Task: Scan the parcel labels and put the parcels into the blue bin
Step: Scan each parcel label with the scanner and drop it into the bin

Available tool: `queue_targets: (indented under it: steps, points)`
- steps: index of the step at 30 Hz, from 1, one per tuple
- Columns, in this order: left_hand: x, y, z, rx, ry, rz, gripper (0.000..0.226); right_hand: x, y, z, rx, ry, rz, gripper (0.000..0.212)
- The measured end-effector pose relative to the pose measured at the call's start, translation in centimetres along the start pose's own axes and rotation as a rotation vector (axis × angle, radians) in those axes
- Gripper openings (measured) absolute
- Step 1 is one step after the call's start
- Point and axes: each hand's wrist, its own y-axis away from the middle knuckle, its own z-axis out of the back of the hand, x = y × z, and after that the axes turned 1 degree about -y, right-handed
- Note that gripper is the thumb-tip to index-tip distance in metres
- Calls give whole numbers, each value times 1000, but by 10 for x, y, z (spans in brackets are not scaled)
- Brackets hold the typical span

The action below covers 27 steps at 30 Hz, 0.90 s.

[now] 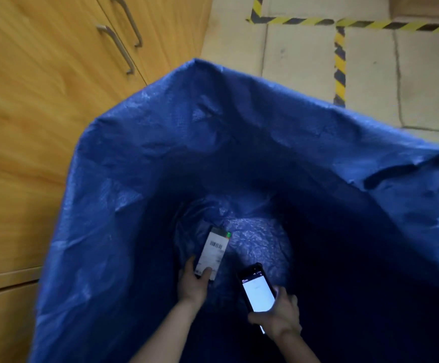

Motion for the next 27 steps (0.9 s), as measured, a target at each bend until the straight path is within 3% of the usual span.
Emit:
queue_targets:
  steps: [7,15,22,27]
  points:
    - [-58,115,63,55,-149,-116,36,12,122,48,-10,-72,31,95]
    - [-137,248,137,119,-251,-333,24,20,283,111,-132,-204,85,100]
    - [-171,332,189,236,-424,-596,18,-13,399,144,-310,-354,62,102]
    - [-192,383,188,329,-598,-819,21,-61,464,163,-444,-509,17,100]
